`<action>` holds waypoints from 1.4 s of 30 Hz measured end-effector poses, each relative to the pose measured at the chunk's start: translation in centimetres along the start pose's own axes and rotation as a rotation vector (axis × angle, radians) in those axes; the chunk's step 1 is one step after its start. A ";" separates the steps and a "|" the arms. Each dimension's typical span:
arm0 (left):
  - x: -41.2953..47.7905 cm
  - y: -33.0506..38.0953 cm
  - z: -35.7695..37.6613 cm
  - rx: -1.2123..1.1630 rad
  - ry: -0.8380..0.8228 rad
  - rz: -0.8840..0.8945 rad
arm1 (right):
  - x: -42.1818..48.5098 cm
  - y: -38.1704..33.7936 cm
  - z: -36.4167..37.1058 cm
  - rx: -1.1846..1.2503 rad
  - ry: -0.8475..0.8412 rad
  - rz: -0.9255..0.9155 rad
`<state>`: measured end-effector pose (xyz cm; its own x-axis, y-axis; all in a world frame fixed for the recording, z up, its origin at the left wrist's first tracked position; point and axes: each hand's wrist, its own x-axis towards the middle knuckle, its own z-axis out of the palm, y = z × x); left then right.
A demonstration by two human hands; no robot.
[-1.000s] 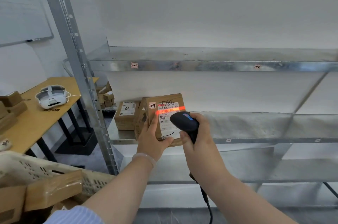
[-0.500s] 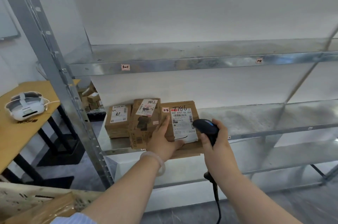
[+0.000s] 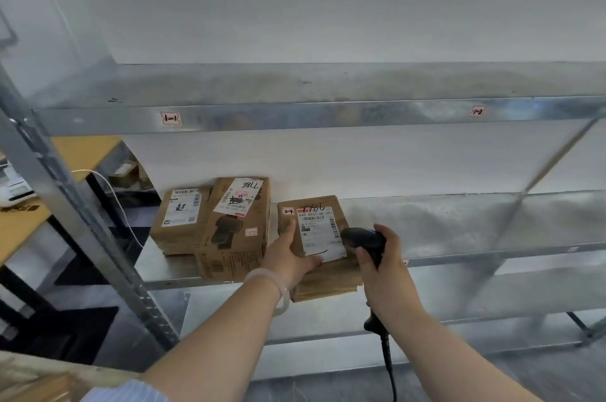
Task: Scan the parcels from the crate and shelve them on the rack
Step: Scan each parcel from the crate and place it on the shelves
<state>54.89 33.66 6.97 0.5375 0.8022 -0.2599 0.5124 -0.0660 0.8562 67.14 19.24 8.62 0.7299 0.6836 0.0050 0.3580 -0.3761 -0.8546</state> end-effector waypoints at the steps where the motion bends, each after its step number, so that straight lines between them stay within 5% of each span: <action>1: 0.4 0.0 0.3 0.008 0.007 -0.015 | 0.7 0.3 0.2 -0.006 -0.017 -0.002; 13: 2.3 -0.6 2.9 0.315 0.164 0.027 | 5.4 2.1 1.9 0.013 -0.168 -0.014; 24: 4.3 -0.5 2.4 0.832 0.349 0.144 | 9.0 1.6 3.6 -0.031 -0.207 -0.040; 32: 7.1 -0.7 1.8 0.870 0.467 -0.017 | 11.3 0.8 5.7 -0.037 -0.254 -0.105; 42: 4.8 -0.9 0.4 0.847 0.532 0.000 | 9.0 -0.1 4.3 -0.017 -0.215 -0.316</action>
<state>57.30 37.36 4.72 0.2742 0.9497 0.1511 0.9320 -0.3012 0.2015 71.17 28.19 6.53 0.4440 0.8823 0.1566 0.5569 -0.1347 -0.8196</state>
